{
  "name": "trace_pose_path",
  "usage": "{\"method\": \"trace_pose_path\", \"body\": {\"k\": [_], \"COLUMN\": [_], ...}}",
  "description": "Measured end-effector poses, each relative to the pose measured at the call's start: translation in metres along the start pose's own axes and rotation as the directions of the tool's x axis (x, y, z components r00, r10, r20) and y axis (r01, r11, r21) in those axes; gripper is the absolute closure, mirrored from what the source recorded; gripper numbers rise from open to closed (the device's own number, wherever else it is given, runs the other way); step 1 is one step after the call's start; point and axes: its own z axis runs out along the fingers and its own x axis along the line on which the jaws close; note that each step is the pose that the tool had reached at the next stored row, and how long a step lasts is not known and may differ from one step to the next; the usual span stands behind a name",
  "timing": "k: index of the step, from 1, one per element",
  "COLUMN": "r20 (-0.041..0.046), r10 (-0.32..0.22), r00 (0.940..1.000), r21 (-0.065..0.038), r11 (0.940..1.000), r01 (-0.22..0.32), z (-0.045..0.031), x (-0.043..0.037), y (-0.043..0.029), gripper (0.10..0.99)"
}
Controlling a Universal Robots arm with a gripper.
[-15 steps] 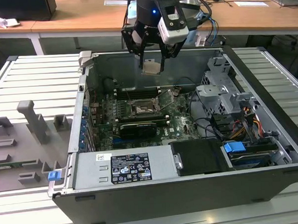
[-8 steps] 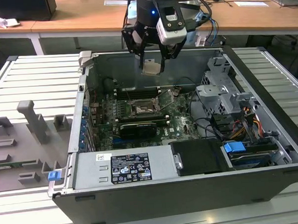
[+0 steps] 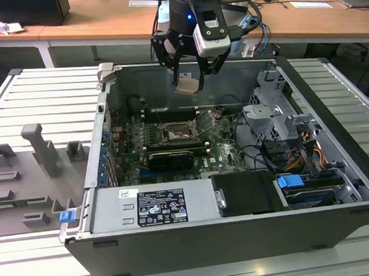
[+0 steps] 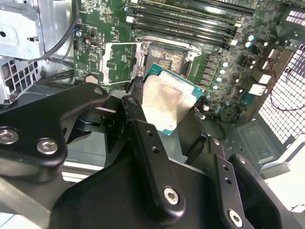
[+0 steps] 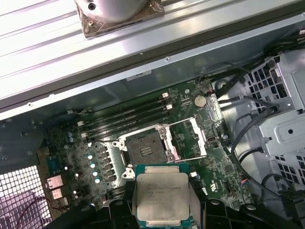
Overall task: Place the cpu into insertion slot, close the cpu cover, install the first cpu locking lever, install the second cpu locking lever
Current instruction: 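Place the cpu into insertion slot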
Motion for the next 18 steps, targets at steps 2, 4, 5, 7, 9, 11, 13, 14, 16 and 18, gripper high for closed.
{"method": "trace_pose_path", "body": {"k": [2,4,5,7,9,11,13,14,16,18], "r20": [0.0012,0.0023,0.0032,0.0046,0.0057,0.0070,0.0077,0.0077,0.0078,0.0079], "r10": [0.013,0.026,0.037,0.052,0.065,0.080,0.088,0.089,0.089,0.090], "r00": [0.9999,0.9996,0.9993,0.9987,0.9979,0.9968,0.9961,0.9960,0.9960,0.9959], "r21": [0.000,0.000,-0.001,-0.001,-0.002,-0.002,-0.002,-0.002,-0.002,-0.002], "r11": [0.9999,0.9996,0.9993,0.9987,0.9979,0.9968,0.9961,0.9961,0.9960,0.9959], "r01": [-0.013,-0.026,-0.037,-0.052,-0.065,-0.080,-0.088,-0.089,-0.089,-0.090], "z": [0.0002,0.0004,0.0004,0.0005,0.0008,0.0013,0.0025,0.0029,0.0040,0.0048], "x": [0.0000,0.0000,0.0000,0.0000,0.0000,0.0000,0.0000,0.0000,-0.0001,-0.0001], "y": [0.0000,-0.0001,-0.0001,-0.0001,-0.0001,-0.0001,-0.0002,-0.0003,-0.0004,-0.0004], "gripper": [0.557,0.557,0.557,0.557,0.557,0.557,0.557,0.557,0.557,0.557]}}
